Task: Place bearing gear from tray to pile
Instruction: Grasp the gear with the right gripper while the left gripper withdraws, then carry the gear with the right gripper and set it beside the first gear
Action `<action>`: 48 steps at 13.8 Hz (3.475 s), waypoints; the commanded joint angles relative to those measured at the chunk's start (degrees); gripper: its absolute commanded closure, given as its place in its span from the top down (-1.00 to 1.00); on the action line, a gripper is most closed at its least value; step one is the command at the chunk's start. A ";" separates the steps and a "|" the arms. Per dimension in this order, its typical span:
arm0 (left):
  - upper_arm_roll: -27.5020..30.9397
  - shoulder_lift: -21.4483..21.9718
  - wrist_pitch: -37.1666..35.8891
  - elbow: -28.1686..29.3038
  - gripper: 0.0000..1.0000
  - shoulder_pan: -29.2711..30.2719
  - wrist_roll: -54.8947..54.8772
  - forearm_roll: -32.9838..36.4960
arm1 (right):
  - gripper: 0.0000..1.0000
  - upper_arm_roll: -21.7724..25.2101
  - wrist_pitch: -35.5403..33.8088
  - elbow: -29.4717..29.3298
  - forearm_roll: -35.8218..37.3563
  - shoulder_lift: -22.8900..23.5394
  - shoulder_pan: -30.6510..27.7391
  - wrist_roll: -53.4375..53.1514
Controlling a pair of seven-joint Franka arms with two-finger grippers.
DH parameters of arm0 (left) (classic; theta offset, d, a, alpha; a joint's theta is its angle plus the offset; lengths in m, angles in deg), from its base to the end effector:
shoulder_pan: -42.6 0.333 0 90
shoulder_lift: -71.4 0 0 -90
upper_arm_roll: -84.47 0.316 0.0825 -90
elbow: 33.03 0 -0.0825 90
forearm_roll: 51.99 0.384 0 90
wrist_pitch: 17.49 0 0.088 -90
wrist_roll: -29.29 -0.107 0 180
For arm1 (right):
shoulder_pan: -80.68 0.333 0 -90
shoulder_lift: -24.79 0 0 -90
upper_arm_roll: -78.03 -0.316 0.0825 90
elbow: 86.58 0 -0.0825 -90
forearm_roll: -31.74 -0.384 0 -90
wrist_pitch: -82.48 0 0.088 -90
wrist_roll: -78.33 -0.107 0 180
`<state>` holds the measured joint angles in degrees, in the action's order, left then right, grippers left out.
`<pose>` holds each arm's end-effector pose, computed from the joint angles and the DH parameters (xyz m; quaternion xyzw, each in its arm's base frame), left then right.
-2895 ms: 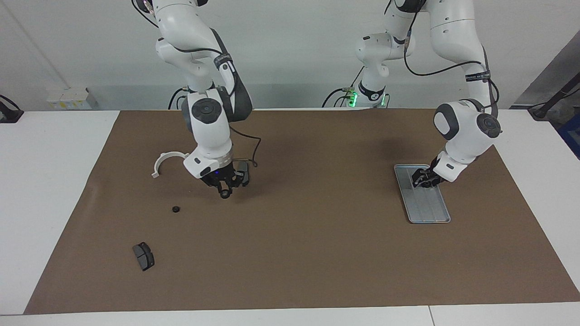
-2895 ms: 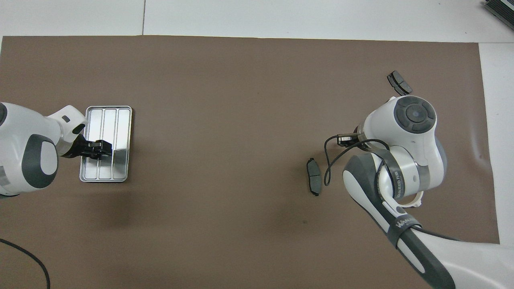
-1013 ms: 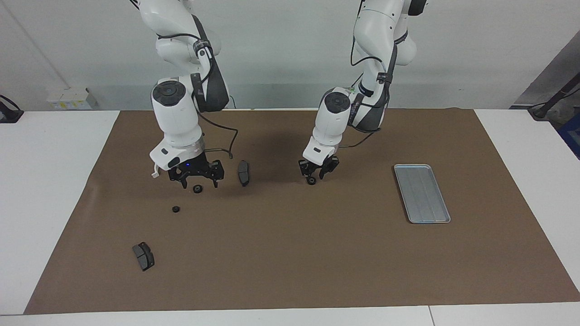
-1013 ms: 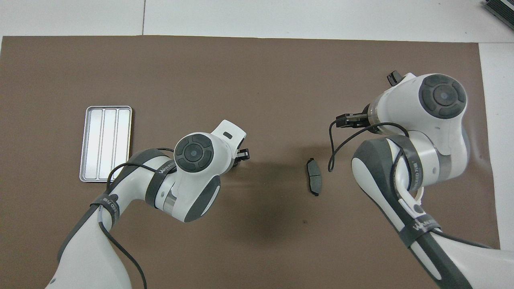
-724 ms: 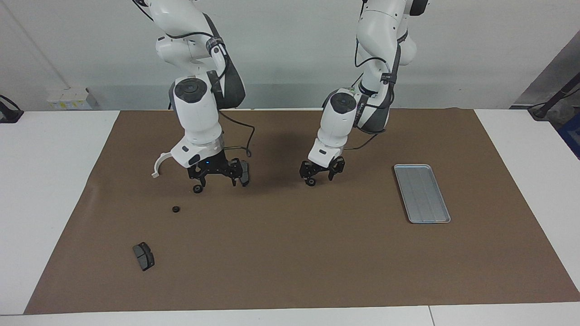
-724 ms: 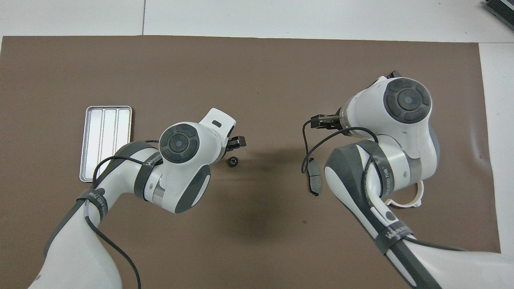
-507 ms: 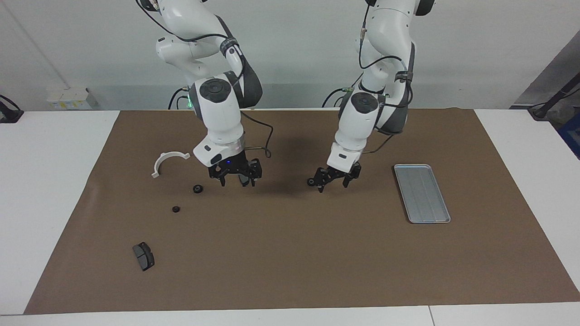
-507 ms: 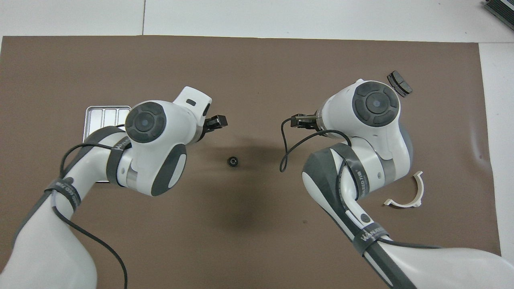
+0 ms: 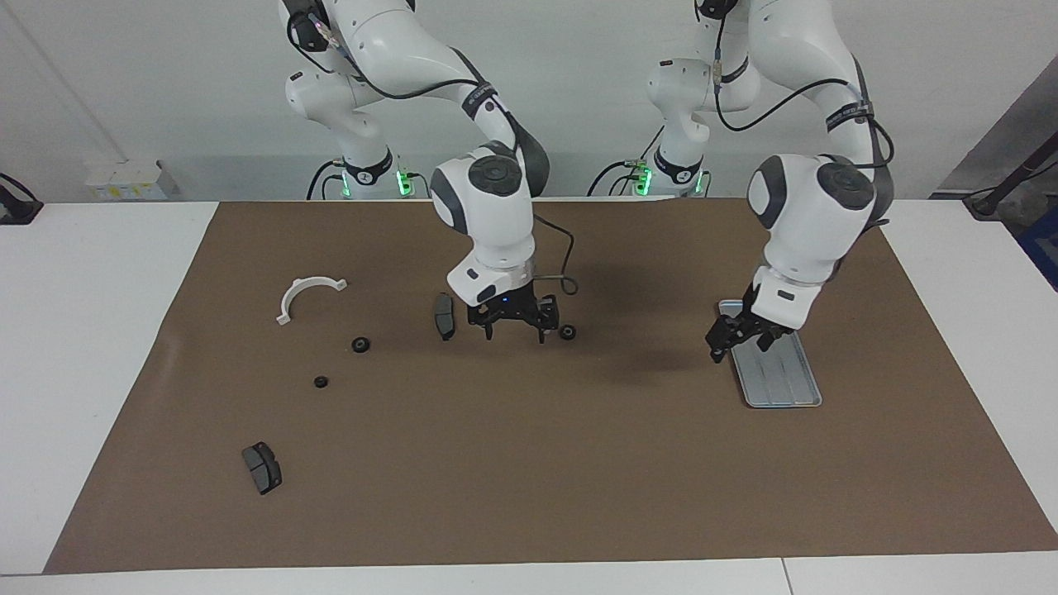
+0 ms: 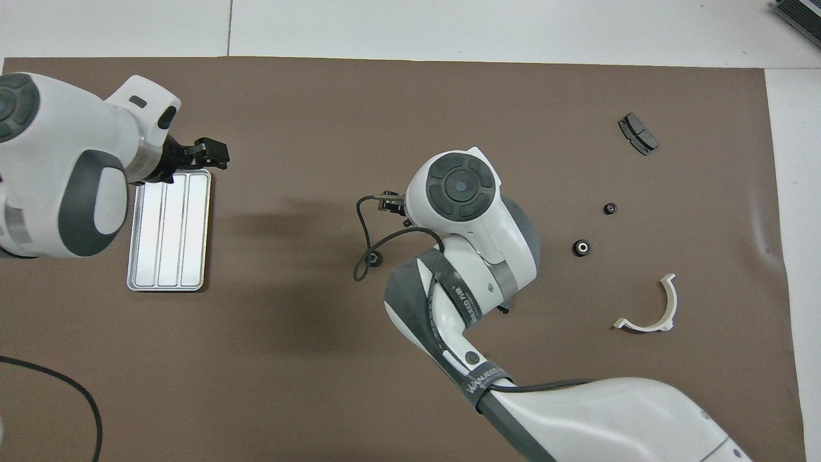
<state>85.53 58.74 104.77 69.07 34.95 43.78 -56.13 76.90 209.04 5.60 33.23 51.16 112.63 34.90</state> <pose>0.6296 -0.0766 0.4428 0.9937 0.0855 0.0589 0.0412 0.5822 0.3760 0.3748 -0.9940 0.0843 -0.0590 0.0380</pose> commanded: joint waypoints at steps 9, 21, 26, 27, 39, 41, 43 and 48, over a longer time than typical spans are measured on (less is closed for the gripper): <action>-1.15 1.07 -27.42 -14.56 1.00 0.11 -6.84 2.55 | 0.82 -0.01 4.57 -1.57 -0.18 6.95 6.89 -6.05; -0.63 4.93 -22.16 -6.30 1.00 -2.39 -3.77 7.39 | 0.48 -0.01 5.71 2.31 -0.09 5.89 8.13 -6.23; -0.54 4.93 -22.24 -6.39 1.00 1.31 -3.50 7.39 | 0.29 -0.01 9.14 4.24 0.00 5.72 7.95 -6.23; -0.54 4.84 -22.24 -6.39 1.00 2.45 -3.50 7.39 | 0.13 -0.01 9.14 4.24 0.09 5.72 7.95 -6.14; -0.54 4.84 -22.24 -6.39 1.00 4.83 -3.50 7.39 | -1.00 0.60 5.55 6.00 1.05 -2.87 -1.96 -0.36; -0.54 4.84 -22.24 -6.39 1.00 4.83 -3.50 7.39 | -1.00 0.60 2.12 6.00 0.97 -5.69 -6.79 6.12; -0.54 4.84 -22.24 -6.39 1.00 4.83 -3.50 7.39 | -1.00 0.60 0.71 5.91 0.97 -6.41 -10.66 10.36; -0.54 4.84 -22.24 -6.39 1.00 4.83 -3.50 7.39 | -1.00 0.51 2.72 5.56 0.09 -5.27 -21.12 24.86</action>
<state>85.34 61.92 81.15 60.47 39.44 39.80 -49.84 78.39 209.97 10.18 33.59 45.89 95.02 55.33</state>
